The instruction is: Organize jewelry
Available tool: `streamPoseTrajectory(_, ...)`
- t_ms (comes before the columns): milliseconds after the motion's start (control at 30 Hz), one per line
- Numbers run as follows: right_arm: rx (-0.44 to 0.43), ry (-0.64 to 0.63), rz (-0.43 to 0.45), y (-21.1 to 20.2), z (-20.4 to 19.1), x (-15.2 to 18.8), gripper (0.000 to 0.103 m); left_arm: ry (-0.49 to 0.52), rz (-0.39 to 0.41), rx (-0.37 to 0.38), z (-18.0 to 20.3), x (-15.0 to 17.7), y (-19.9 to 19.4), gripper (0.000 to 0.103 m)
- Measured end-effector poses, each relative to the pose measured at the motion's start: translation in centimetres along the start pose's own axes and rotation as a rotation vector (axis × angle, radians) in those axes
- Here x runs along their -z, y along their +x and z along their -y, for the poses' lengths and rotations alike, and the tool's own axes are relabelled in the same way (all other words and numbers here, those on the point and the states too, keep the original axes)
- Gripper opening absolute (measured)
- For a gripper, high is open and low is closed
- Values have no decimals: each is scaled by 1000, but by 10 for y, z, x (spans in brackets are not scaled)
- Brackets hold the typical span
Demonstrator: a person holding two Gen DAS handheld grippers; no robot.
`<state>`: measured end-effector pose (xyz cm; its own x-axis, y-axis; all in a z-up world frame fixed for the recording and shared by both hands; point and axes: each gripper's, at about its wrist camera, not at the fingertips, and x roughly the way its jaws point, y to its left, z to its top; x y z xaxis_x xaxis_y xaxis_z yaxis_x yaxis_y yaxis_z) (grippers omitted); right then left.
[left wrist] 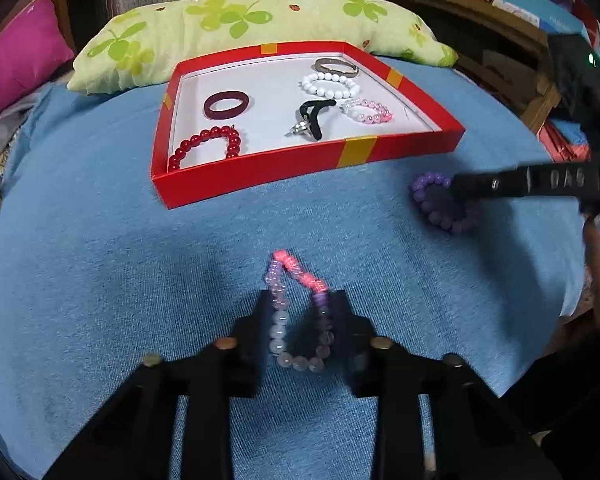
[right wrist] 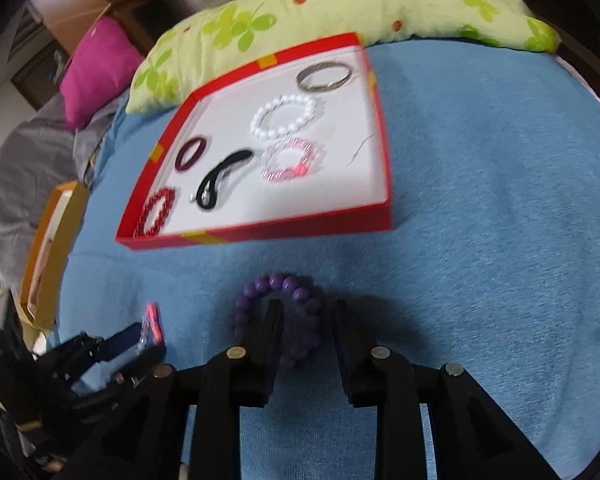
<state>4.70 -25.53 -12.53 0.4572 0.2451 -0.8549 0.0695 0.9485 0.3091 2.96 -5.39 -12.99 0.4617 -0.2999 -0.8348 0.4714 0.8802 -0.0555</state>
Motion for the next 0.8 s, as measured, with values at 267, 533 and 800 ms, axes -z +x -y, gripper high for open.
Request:
streamPoseTrajectory(267,83,-163,17,5,-23,10,11,-25,17,28,-7,-1,0,14)
streamPoseTrajectory(533,21,-143,69,-14,-21,6,11,-33,50,22,-12,-5,-11,14)
streamPoseTrajectory(800,-67,-107,130,-31,-23,-2,11,-39,92,14,-16,-12,-24,6)
